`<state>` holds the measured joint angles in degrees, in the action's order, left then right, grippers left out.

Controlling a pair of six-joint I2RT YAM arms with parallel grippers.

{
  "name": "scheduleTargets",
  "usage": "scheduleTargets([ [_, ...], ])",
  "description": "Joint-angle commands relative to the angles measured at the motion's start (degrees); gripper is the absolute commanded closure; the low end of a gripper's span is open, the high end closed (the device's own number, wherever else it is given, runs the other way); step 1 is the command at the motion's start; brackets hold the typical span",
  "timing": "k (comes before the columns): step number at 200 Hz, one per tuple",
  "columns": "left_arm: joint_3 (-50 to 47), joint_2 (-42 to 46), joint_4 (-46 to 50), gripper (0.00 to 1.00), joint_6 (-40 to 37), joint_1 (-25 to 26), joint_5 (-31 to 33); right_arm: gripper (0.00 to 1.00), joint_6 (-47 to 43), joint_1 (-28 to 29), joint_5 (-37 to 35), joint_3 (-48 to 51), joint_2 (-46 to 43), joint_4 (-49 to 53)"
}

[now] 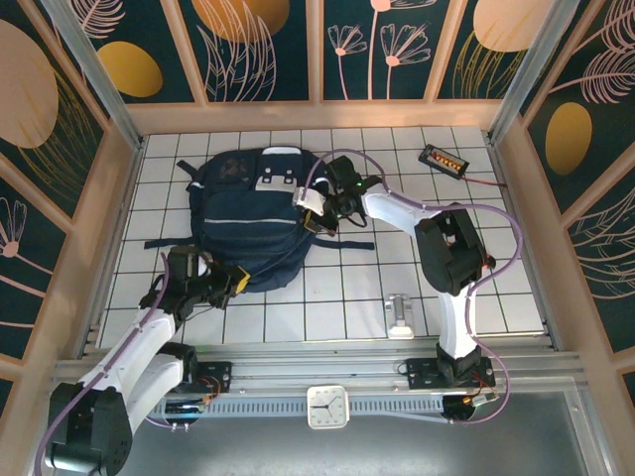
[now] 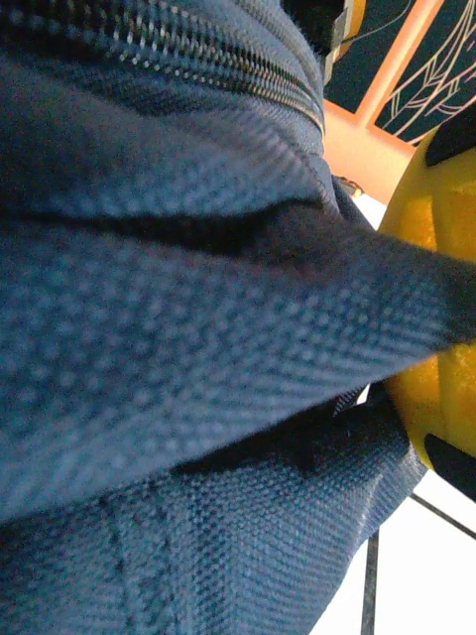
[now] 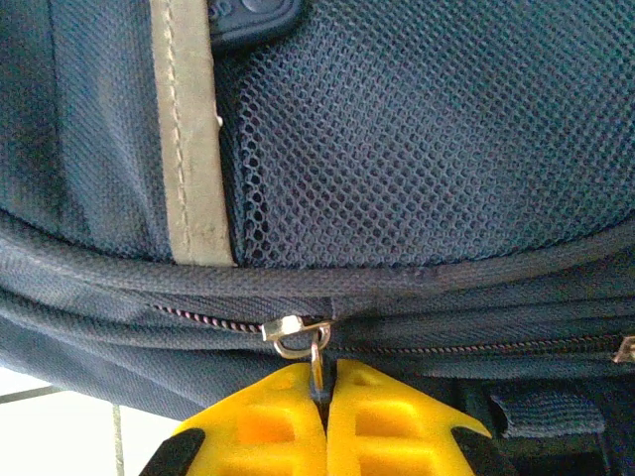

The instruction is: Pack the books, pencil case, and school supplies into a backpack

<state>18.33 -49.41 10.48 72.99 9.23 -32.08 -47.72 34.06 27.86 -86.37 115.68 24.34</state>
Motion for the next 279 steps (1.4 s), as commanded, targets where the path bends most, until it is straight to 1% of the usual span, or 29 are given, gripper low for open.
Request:
scheduleTargets([
  [1, -0.1, -0.1, 9.4, 1.00, -3.3, -1.7, -1.8, 1.00, -1.7, -4.4, -16.2, -4.6, 1.6, -3.1],
  [18, -0.1, -0.1, 10.2, 1.00, -3.9, -2.1, -1.9, 1.00, -2.8, -4.5, -20.9, -5.2, 1.5, -5.2],
  [33, -0.3, 0.1, 10.6, 1.00, -4.1, -2.4, -2.0, 1.00, -4.6, -4.5, -22.3, -6.7, 2.0, -5.4],
  [56, -0.5, 0.3, 11.0, 1.00, -4.4, -2.9, -2.3, 1.00, -6.5, -4.5, -21.7, -11.6, 3.3, -3.1],
  [77, -0.4, 0.2, 10.2, 1.00, -4.5, -3.0, -2.6, 1.00, -6.6, -4.4, -17.6, -15.2, 3.7, -0.8],
  [86, -0.3, 0.0, 9.3, 1.00, -4.4, -3.1, -2.8, 0.87, -6.1, -4.4, -15.2, -16.3, 4.2, 0.4],
  [98, 0.6, -0.5, 9.2, 1.00, -4.9, -3.1, -2.5, 0.68, -5.5, -4.2, -13.9, -16.6, 4.6, 1.1],
  [99, 0.7, -0.6, 9.1, 0.99, -4.9, -3.1, -2.5, 0.67, -5.4, -4.2, -13.8, -16.6, 4.6, 1.1],
  [104, 1.2, -0.8, 9.0, 0.87, -5.3, -3.1, -2.5, 0.59, -5.2, -4.1, -13.4, -16.2, 4.6, 1.1],
  [110, 1.8, -1.1, 9.4, 0.76, -5.6, -3.1, -2.2, 0.52, -4.9, -4.1, -12.8, -15.7, 4.4, 1.1],
  [114, 2.4, -1.3, 9.9, 0.74, -6.0, -3.1, -1.9, 0.50, -4.7, -4.1, -12.4, -15.4, 4.3, 1.3],
  [123, 3.7, -1.5, 10.6, 0.74, -7.1, -3.1, -1.6, 0.48, -4.0, -4.2, -11.6, -14.6, 3.6, 1.5],
  [139, 6.6, -2.5, 12.6, 0.60, -9.1, -3.1, -1.3, 0.46, -1.1, -5.1, -9.1, -12.3, 0.8, 0.1],
  [148, 8.6, -3.1, 13.4, 0.46, -10.5, -3.1, -1.5, 0.45, 1.9, -6.0, -7.5, -9.6, -2.3, -2.5],
  [155, 10.4, -3.5, 14.7, 0.34, -11.5, -3.1, -1.6, 0.42, 5.2, -6.8, -6.2, -7.2, -4.7, -6.0],
  [163, 12.5, -4.0, 16.2, 0.17, -13.1, -3.1, -1.5, 0.37, 9.7, -7.8, -4.4, -4.5, -8.2, -9.8],
  [166, 13.3, -4.1, 16.8, 0.11, -13.7, -3.1, -1.5, 0.35, 11.5, -8.1, -3.8, -3.5, -9.4, -11.7],
  [170, 14.3, -4.2, 17.5, 0.03, -14.5, -3.0, -1.3, 0.27, 14.0, -8.6, -3.0, -2.0, -11.0, -14.0],
  [173, 15.2, -4.2, 18.0, 0.02, -15.1, -3.1, -1.2, 0.17, 16.1, -8.9, -2.7, -0.7, -12.2, -15.9],
  [175, 15.8, -4.2, 18.3, 0.01, -15.5, -3.1, -1.1, 0.07, 17.4, -9.2, -2.6, 0.1, -13.2, -17.3],
  [177, 16.4, -4.2, 18.6, 0.01, -15.8, -3.1, -1.0, 0.02, 18.9, -9.4, -2.6, 0.7, -14.1, -18.5],
  [181, 17.4, -4.1, 19.1, 0.01, -16.4, -3.1, -0.9, 0.01, 21.2, -9.8, -2.6, 2.7, -15.9, -21.0],
  [193, 21.0, -3.9, 20.8, 0.01, -18.8, -3.1, 0.2, 0.01, 28.6, -11.1, -2.9, 7.9, -20.9, -27.8],
  [209, 26.1, -3.4, 23.3, 0.01, -22.9, -3.0, 4.6, 0.01, 38.9, -12.8, -6.1, 14.6, -26.7, -34.9],
  [231, 33.4, -3.2, 25.9, 0.01, -29.3, -3.1, 16.0, 0.01, 50.1, -17.2, -6.4, 23.9, -34.1, -42.4],
  [243, 36.5, -2.9, 25.8, 0.01, -32.2, -3.1, 23.0, 0.01, 51.4, -19.3, -7.9, 28.2, -37.9, -44.0],
  [262, 37.1, -1.5, 23.1, 0.01, -36.0, -3.1, 36.0, 0.01, 50.8, -21.2, -15.5, 33.5, -44.1, -43.1],
  [272, 35.3, -0.3, 19.6, 0.01, -37.9, -3.1, 42.3, 0.01, 50.9, -22.1, -19.0, 35.6, -46.5, -41.8],
  [279, 33.0, 0.6, 16.4, 0.01, -39.3, -3.1, 45.2, 0.01, 50.9, -23.4, -20.0, 36.7, -47.7, -40.2],
])
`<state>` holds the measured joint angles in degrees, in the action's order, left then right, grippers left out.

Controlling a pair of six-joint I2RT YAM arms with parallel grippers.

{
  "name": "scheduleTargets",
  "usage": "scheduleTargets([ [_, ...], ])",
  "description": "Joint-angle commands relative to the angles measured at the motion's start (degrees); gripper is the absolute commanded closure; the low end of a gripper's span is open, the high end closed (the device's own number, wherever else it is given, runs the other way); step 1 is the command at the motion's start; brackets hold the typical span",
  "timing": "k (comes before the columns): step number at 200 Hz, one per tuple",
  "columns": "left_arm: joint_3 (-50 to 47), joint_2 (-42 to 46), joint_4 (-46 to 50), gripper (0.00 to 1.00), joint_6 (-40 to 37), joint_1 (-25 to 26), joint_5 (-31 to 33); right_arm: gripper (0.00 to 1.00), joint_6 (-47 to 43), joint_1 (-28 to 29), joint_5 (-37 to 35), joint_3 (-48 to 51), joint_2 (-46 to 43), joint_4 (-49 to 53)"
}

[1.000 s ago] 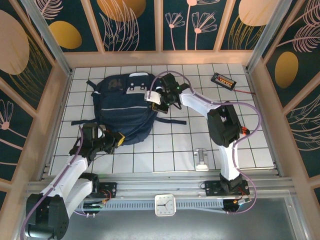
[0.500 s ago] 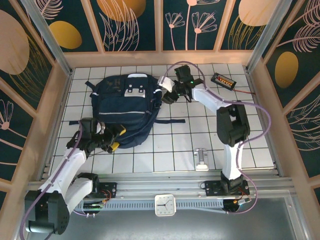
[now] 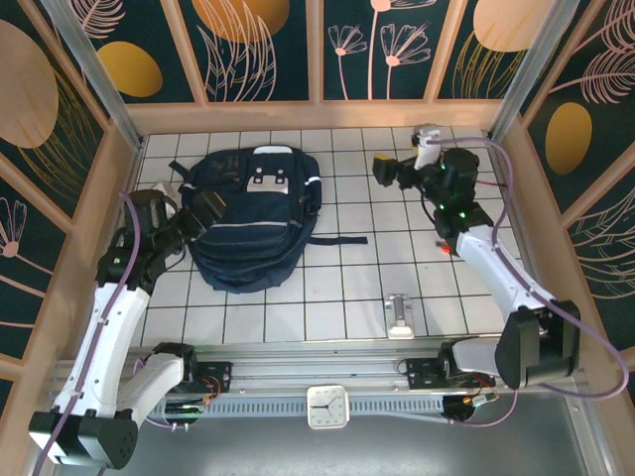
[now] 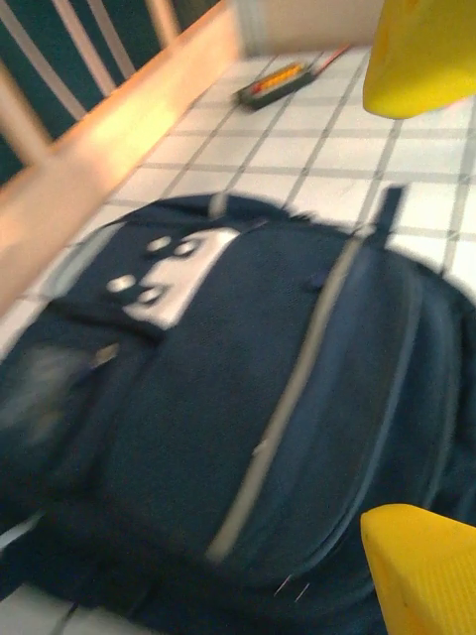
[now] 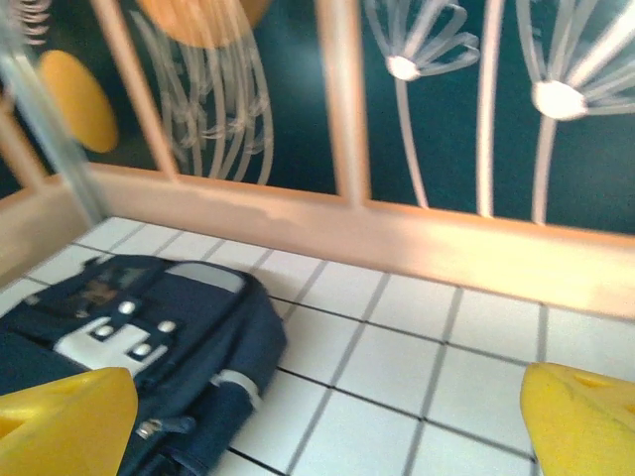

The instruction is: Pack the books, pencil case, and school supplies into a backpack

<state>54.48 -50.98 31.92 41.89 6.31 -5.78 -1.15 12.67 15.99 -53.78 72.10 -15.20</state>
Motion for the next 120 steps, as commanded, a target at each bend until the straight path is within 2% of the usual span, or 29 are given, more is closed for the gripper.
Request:
scheduleTargets([
  [1, -3.4, 2.3, -5.5, 0.01, -8.3, -0.2, 19.4, 0.01, 4.3, -2.3, -8.1, 4.2, -4.3, -0.4],
  [15, -7.3, 3.7, -10.6, 0.01, -9.6, -0.1, 25.6, 0.01, 4.6, -5.3, -9.2, 5.3, -5.7, 3.2],
  [37, -15.2, 6.2, -20.4, 0.01, -13.6, -0.2, 28.2, 0.01, 3.5, -10.2, -10.6, 10.6, -7.8, 2.1],
  [70, -21.8, 4.8, -26.7, 0.01, -14.5, -0.2, 33.9, 0.01, 2.8, -16.5, -6.5, 22.9, -6.1, -12.0],
  [120, -28.0, 0.8, -39.7, 0.01, -22.1, -0.3, 41.0, 0.01, 3.0, -17.4, -5.1, 31.4, 8.5, -34.6],
])
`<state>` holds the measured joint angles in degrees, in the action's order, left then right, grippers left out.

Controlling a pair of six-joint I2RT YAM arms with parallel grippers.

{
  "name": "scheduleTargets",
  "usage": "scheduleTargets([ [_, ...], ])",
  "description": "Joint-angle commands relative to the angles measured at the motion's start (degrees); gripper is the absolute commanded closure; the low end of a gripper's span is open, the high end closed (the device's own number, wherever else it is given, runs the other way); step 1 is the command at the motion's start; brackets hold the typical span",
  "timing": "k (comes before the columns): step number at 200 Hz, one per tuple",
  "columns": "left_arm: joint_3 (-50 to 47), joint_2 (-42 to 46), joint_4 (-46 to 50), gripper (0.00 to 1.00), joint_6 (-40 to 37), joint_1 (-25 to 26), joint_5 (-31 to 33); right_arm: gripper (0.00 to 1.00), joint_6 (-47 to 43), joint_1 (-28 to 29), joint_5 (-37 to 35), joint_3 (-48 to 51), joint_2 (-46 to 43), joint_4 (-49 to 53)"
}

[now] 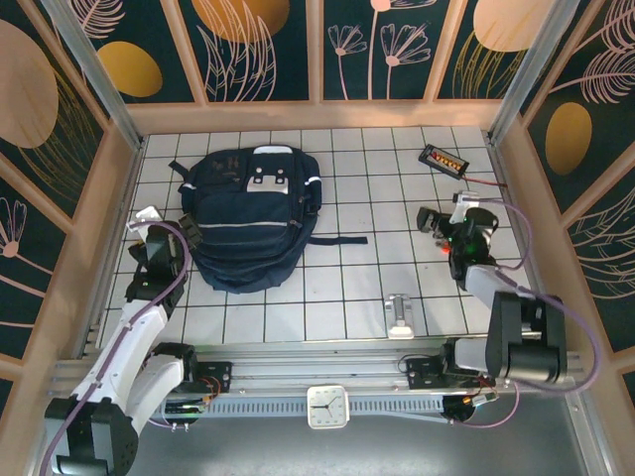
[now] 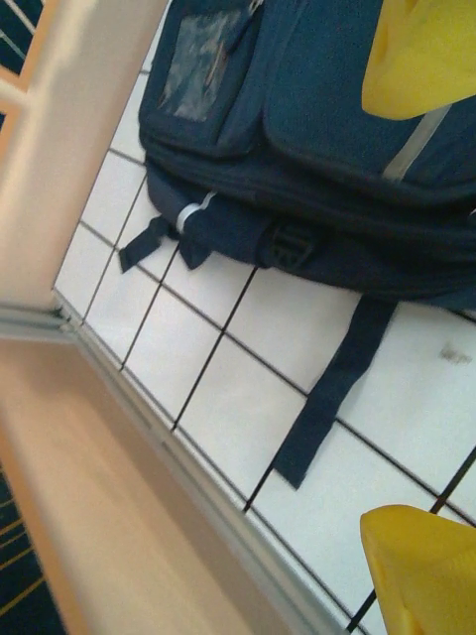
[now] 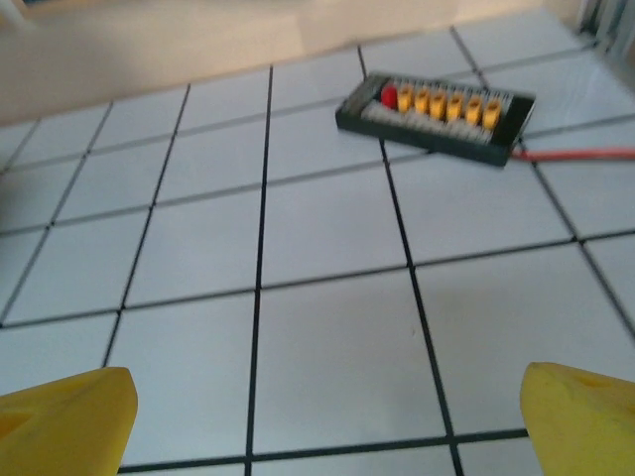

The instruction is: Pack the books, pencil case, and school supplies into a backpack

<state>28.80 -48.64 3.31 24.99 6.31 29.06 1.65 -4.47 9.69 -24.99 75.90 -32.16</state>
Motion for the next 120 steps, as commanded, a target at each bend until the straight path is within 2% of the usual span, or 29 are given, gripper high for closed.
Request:
scheduleTargets([
  [1, -2.4, -1.7, -11.4, 0.01, -5.4, -0.3, 6.1, 0.01, 0.3, -0.3, 1.2, 2.7, 5.0, -18.1],
  [33, -4.6, -6.3, -20.4, 0.01, -9.8, -1.2, 4.0, 0.01, -0.6, -0.3, 1.5, 7.3, 9.2, -31.4],
  [71, -7.4, -12.0, -30.0, 0.01, -9.9, -3.5, 2.5, 0.01, -0.9, -0.3, 1.4, 16.6, 12.2, -51.2],
  [95, -9.6, -16.5, -37.5, 0.01, -9.7, -4.0, 1.3, 0.01, -1.5, -0.3, 3.0, 17.8, 13.1, -54.3],
  [120, -10.7, -21.9, -45.5, 0.01, -12.3, -4.0, -1.2, 0.01, -2.0, 0.1, 3.7, 16.7, 13.6, -52.5],
])
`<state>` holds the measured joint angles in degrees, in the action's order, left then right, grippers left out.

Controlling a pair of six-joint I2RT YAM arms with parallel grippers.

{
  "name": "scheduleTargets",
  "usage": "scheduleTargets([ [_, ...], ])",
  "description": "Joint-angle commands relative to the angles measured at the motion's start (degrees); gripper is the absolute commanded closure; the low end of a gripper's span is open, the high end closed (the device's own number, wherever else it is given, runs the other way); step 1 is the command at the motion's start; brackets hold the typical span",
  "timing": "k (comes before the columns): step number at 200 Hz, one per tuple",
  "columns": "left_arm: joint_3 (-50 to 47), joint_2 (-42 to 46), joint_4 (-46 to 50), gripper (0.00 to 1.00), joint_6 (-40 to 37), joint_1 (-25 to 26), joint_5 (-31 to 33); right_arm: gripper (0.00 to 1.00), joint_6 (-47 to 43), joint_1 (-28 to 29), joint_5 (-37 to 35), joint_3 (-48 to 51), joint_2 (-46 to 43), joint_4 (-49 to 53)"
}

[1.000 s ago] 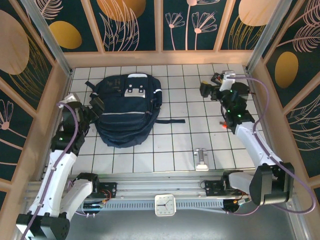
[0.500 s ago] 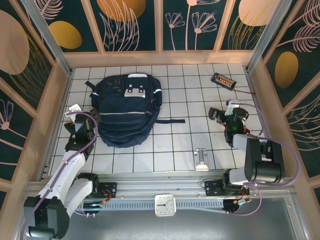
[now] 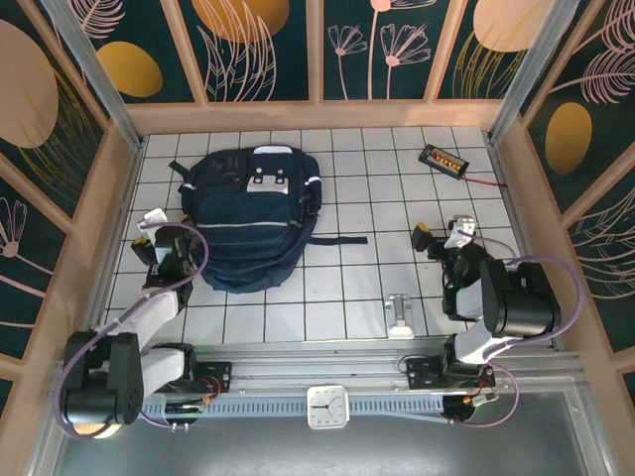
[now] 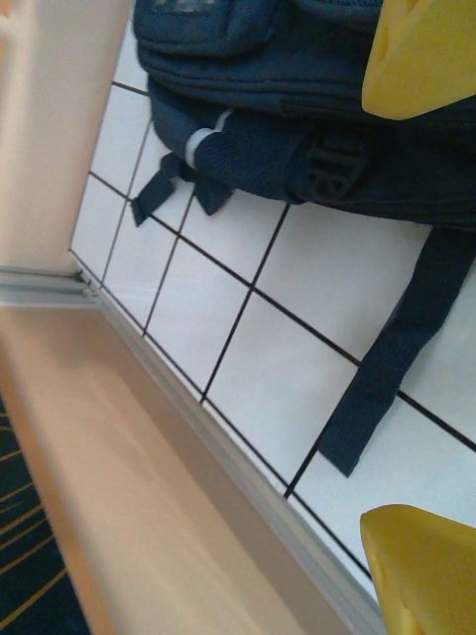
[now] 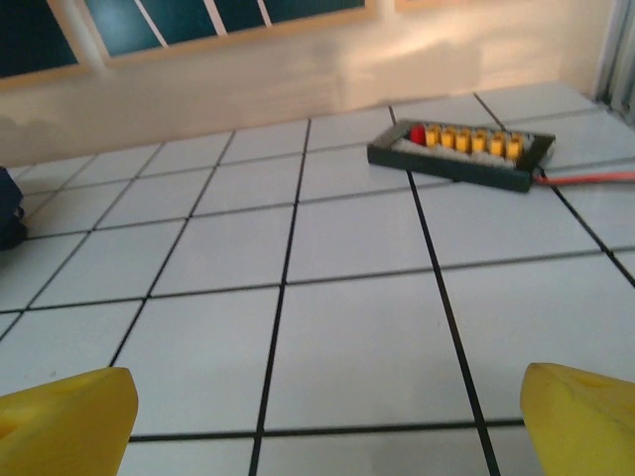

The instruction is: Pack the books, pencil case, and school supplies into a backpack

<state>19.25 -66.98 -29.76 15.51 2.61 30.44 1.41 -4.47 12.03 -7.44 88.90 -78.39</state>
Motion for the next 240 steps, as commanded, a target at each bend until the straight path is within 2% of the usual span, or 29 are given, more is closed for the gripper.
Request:
scheduleTargets([
  [1, -1.3, -3.7, -12.7, 0.01, -2.9, -0.3, -2.7, 0.01, -1.8, 0.1, 1.4, -0.9, 0.6, -6.2],
  [58, 1.2, -14.5, -24.1, 0.01, -7.8, -0.4, -11.8, 0.01, -1.9, 0.2, 0.9, -2.3, 0.8, -3.8],
  [108, 0.8, -18.6, -30.5, 0.01, -11.0, -0.4, -17.2, 0.01, -1.8, 0.2, 1.3, -2.5, 0.8, -3.0],
  [198, -6.1, -19.7, -43.5, 0.01, -12.3, -0.6, -21.1, 0.01, -1.8, 0.2, 1.2, -4.0, 0.8, -0.3],
  [240, -5.6, -20.1, -43.0, 0.01, -10.7, -1.5, -20.1, 0.01, -1.8, 0.2, 1.1, -4.0, 0.9, -0.4],
])
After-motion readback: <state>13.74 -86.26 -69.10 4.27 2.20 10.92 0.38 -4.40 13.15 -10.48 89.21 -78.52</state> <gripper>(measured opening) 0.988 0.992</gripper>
